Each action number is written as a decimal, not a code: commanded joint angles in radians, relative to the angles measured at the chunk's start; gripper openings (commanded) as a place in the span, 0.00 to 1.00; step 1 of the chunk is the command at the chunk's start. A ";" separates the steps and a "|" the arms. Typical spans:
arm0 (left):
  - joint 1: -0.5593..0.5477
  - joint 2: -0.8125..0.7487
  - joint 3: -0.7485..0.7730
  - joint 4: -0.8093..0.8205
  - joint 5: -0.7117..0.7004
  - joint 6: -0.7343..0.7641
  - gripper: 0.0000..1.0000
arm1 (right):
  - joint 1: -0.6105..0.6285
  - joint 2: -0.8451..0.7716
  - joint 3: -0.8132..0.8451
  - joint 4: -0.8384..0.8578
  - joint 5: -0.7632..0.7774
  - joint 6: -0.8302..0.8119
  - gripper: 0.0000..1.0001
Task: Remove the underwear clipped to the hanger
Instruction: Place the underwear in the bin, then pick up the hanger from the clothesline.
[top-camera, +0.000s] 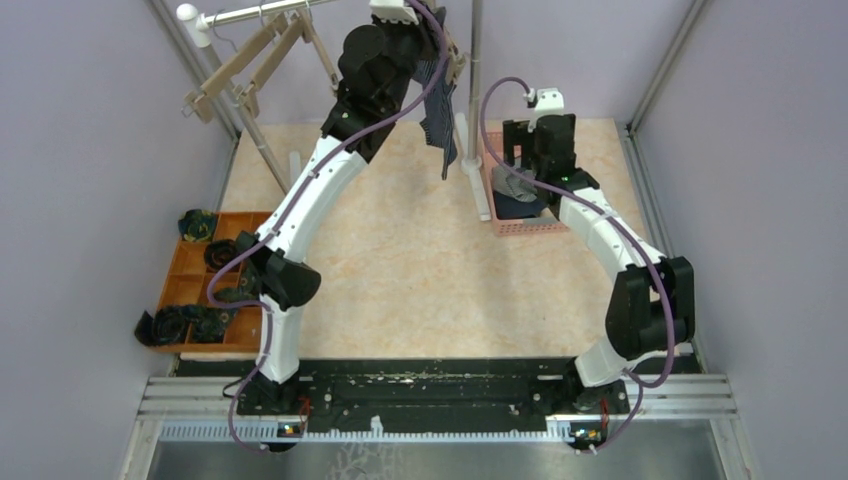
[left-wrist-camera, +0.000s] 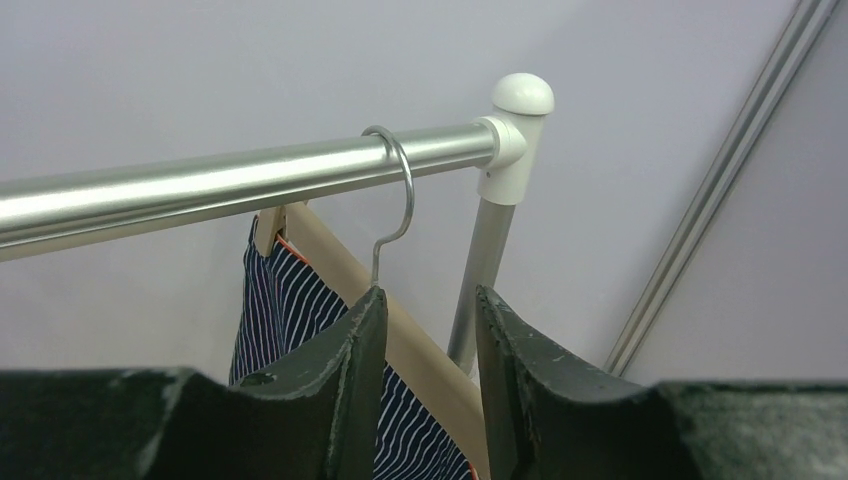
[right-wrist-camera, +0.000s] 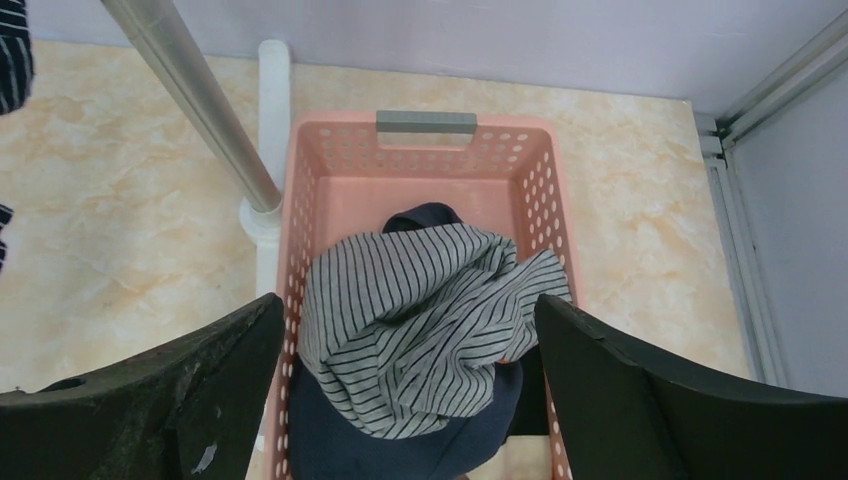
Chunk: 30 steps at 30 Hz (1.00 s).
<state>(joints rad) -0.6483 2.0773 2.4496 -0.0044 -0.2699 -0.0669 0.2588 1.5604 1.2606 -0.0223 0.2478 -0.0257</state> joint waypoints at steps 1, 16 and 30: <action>-0.002 0.015 0.026 0.056 -0.015 0.003 0.44 | 0.002 -0.081 -0.021 0.076 -0.043 0.010 0.95; 0.016 0.067 0.061 -0.027 0.025 -0.094 0.41 | 0.035 -0.136 -0.026 0.081 -0.014 -0.050 0.96; 0.016 0.071 0.050 -0.006 0.026 -0.088 0.42 | 0.040 -0.162 0.014 0.240 0.034 -0.085 0.97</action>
<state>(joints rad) -0.6357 2.1376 2.4775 -0.0292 -0.2569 -0.1505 0.2924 1.4265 1.2171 0.0460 0.2432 -0.0879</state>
